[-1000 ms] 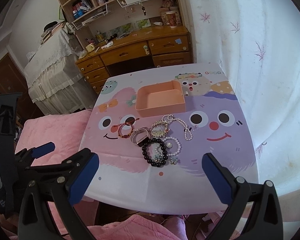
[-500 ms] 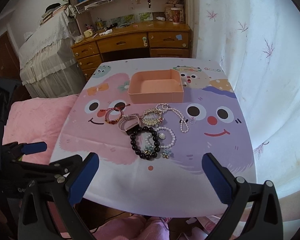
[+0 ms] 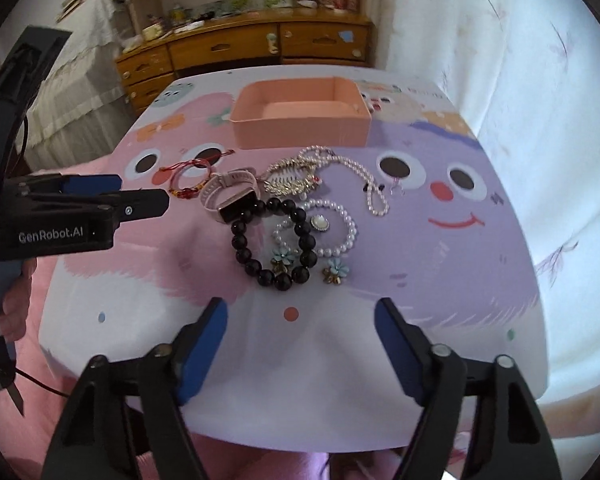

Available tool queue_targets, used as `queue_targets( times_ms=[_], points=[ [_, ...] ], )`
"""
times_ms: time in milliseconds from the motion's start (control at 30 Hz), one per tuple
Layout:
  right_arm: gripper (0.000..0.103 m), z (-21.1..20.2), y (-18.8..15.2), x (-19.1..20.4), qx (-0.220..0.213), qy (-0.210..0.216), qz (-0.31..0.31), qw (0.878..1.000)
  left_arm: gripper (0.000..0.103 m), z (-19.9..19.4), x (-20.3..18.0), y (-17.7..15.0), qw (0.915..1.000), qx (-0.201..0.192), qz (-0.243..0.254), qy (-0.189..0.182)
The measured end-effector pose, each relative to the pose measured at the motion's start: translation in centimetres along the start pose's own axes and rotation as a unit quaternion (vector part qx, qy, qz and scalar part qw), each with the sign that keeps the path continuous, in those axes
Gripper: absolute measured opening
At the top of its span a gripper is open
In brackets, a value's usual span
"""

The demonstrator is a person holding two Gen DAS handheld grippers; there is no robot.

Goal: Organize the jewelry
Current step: 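Lower the right tool and grasp the black bead bracelet, then carry the black bead bracelet into the pink tray and release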

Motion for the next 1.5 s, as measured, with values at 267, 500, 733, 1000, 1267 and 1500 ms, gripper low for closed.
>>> queue_targets(
  times_ms=[267,500,733,1000,1267,1500],
  points=[
    [0.032,4.5,0.6,0.0,-0.001,-0.010,0.043,0.999,0.038,3.6,-2.6,2.1,0.9940,-0.022,0.104,-0.025],
    [0.015,7.1,1.3,-0.2,0.026,0.000,0.066,0.997,0.029,6.9,-3.7,3.5,0.9916,0.001,0.125,-0.035],
    [0.015,8.2,2.3,-0.4,0.043,0.005,0.071,0.997,0.014,8.7,-4.0,4.1,0.9903,0.016,0.134,-0.036],
    [0.014,8.9,2.9,-0.5,0.058,0.026,0.072,0.995,0.007,9.0,-2.8,4.0,0.9950,0.017,0.092,-0.035],
    [0.013,6.1,4.7,-0.9,0.027,0.052,0.091,0.994,0.007,5.0,-1.2,4.3,0.9987,-0.012,0.041,-0.028],
    [0.013,2.1,8.2,1.0,-0.025,0.093,0.071,0.993,0.007,1.3,-0.3,5.6,0.9993,-0.014,0.024,-0.024]
  ],
)
Point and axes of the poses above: each gripper's, at about its wrist camera, not at the fingertips, and z roughly the way its jaws point, x to its left, y to its top, the point moved 7 cm from there along z, roughly the way its jaws point, and after that the axes turned 14 degrees about z, right-handed, at the moved point
